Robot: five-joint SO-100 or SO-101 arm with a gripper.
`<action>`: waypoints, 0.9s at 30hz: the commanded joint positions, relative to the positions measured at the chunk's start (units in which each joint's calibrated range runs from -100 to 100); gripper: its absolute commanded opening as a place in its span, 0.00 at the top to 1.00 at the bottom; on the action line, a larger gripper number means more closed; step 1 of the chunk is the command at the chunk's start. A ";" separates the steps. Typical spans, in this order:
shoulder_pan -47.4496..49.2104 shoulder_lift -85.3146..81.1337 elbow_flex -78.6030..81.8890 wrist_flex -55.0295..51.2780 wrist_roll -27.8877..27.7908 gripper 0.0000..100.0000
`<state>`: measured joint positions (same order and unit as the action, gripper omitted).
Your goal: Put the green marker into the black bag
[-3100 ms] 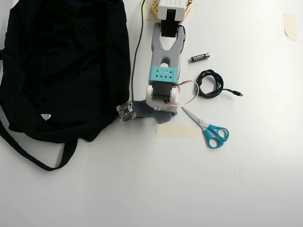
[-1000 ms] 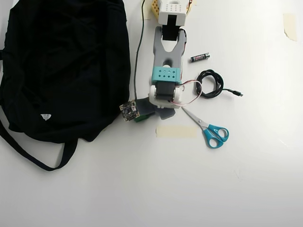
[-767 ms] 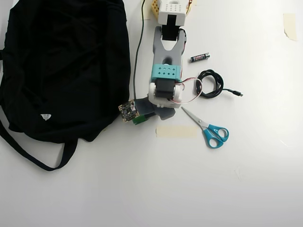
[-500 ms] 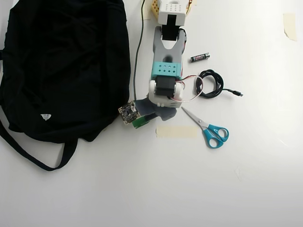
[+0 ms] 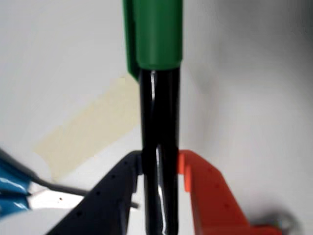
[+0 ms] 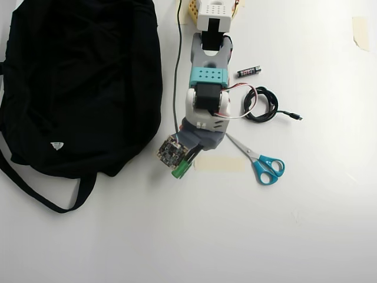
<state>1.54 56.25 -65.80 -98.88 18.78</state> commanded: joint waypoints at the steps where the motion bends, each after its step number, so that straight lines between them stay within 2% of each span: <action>1: 0.03 -1.23 -2.66 -0.26 -5.56 0.98; 17: 1.45 -3.22 -1.31 -0.69 -12.28 0.98; 27: 1.15 -20.23 24.38 -0.60 -14.01 0.98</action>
<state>2.42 46.95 -50.63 -99.06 5.05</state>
